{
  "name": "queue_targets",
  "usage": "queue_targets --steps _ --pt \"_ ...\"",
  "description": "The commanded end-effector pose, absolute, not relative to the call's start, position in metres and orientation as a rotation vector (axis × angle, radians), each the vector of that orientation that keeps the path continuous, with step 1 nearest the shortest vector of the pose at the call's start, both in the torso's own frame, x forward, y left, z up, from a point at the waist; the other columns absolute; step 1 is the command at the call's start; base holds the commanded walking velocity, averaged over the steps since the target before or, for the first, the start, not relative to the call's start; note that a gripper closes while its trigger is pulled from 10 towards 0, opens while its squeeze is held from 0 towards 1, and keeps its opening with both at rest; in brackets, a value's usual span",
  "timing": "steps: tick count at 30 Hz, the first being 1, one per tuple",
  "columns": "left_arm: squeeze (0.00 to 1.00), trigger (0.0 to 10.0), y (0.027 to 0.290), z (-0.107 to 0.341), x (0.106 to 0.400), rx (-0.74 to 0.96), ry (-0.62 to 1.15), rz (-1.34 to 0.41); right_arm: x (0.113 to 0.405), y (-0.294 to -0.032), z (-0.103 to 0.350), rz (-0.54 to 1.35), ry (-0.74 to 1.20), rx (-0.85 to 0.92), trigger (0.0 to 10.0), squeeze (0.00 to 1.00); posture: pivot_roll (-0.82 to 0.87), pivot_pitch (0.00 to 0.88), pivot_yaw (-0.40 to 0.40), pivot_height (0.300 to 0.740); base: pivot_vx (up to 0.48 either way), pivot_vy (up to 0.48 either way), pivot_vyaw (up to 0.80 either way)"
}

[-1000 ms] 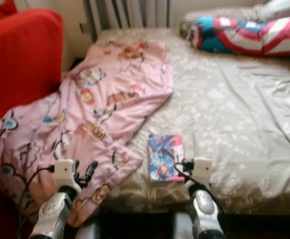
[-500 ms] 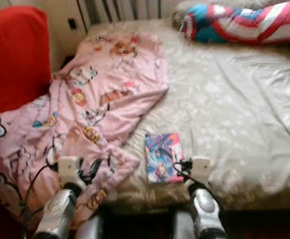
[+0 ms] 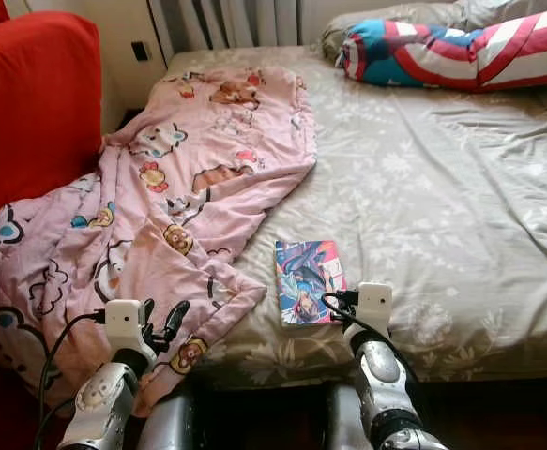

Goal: Clean up the room

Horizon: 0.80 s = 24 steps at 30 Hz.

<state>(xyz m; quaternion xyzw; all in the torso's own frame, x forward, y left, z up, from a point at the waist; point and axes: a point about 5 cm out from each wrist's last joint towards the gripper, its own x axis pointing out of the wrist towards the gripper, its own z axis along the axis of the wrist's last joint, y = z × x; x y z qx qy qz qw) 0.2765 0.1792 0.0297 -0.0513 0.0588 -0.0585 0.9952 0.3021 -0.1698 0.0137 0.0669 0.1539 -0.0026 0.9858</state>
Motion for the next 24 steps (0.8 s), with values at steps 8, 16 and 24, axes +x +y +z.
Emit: queue_targets --steps 8,16,24 --pt "0.0 10.0 0.194 0.033 0.265 -0.064 0.127 -0.12 0.308 -0.171 0.015 -0.085 0.331 0.313 10.0 1.0 0.1 0.167 0.087 0.586 0.0 0.0 0.0" --pt "0.0 10.0 0.202 0.035 0.253 -0.042 0.143 -0.12 0.308 -0.176 0.014 -0.126 0.337 0.399 10.0 0.0 0.13 0.207 0.107 0.586 0.0 0.0 0.0" --pt "0.0 10.0 0.208 0.035 0.241 -0.025 0.173 -0.116 0.306 -0.181 0.013 -0.157 0.331 0.439 10.0 0.0 0.16 0.234 0.123 0.586 0.0 0.0 0.0"
